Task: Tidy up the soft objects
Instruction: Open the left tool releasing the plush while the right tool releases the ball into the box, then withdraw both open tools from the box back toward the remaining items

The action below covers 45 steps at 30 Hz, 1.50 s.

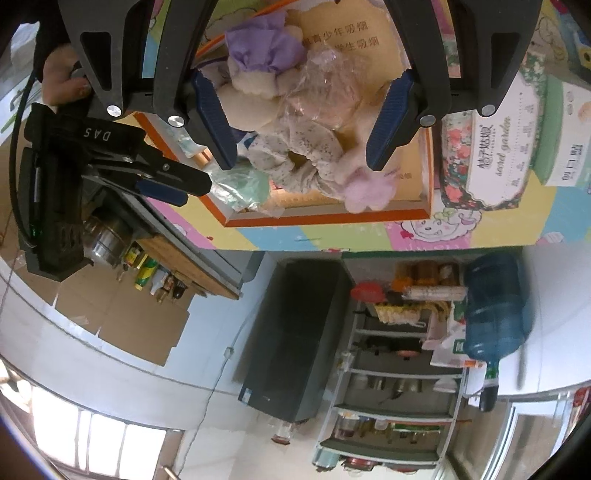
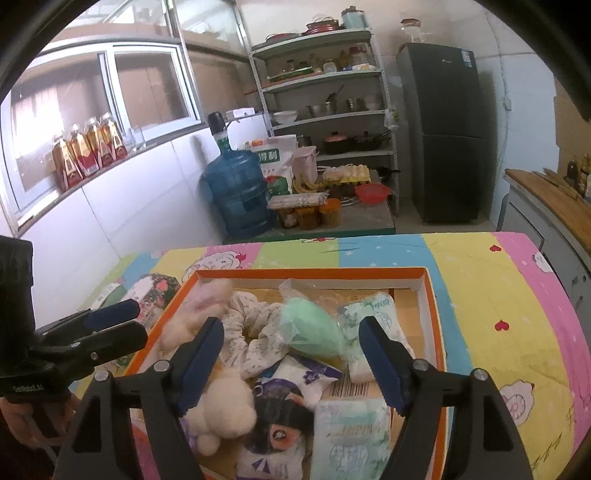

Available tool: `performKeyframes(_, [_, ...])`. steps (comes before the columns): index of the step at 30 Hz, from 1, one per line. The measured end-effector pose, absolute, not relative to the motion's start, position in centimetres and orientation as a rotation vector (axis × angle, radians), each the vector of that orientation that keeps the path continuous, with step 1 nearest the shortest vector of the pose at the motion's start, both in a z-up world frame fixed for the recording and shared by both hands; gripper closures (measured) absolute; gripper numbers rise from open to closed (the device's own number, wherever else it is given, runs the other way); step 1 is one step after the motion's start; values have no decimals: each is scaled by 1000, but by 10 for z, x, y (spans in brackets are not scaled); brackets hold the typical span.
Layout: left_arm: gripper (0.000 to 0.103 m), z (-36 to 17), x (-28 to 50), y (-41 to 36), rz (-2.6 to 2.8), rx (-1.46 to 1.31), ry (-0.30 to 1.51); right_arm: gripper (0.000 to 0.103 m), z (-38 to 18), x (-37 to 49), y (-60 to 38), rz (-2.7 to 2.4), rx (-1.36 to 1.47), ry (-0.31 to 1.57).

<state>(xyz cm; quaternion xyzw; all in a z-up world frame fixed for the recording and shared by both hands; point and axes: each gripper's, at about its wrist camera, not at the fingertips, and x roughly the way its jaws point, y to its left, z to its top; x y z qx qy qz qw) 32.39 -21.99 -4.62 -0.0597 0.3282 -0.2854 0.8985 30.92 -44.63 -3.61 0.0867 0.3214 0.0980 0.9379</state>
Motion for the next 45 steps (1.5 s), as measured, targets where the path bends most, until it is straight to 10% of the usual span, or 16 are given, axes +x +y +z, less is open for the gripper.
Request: performKeyframes(45, [29, -31, 216, -67, -431, -120, 532, 28, -25, 214, -308, 229, 165, 549])
